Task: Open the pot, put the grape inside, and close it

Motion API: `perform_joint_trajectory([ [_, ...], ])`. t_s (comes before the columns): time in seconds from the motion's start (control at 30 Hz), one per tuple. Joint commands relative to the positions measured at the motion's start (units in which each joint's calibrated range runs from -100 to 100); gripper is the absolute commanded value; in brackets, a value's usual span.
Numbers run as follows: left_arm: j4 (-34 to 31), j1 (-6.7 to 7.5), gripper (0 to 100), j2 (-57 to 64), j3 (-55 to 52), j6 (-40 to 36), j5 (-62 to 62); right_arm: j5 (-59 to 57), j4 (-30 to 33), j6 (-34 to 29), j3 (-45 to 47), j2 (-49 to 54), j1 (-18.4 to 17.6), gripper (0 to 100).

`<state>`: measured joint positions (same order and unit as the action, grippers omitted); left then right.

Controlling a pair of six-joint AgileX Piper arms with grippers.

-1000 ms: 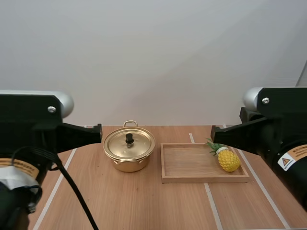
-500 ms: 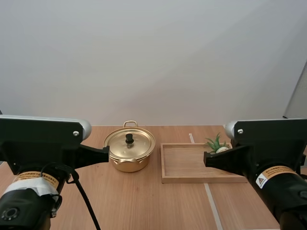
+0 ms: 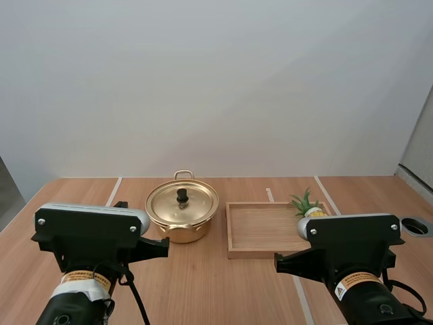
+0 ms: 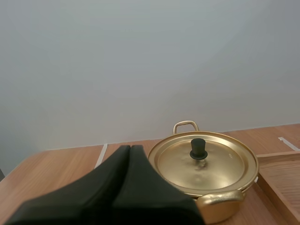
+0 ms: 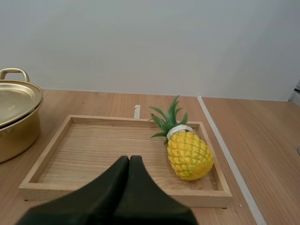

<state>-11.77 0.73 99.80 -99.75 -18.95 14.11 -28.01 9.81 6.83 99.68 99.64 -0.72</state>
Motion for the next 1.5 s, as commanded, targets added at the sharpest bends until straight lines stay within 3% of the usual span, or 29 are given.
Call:
perform_joint_trajectory([
  [0.0,1.7,0.32,0,0.2,-0.3,-0.7,2.8,-0.1,-0.1,0.0,0.3,0.4,0.2,0],
  [0.33,5.9,0.48,0,0.2,-0.3,-0.7,16.6,-3.7,-0.2,-0.1,0.3,0.4,0.2,0],
  [1.47,4.3,0.04,0,0.2,-0.3,-0.1,14.6,-3.7,-0.4,-0.2,0.3,0.4,0.7,0],
])
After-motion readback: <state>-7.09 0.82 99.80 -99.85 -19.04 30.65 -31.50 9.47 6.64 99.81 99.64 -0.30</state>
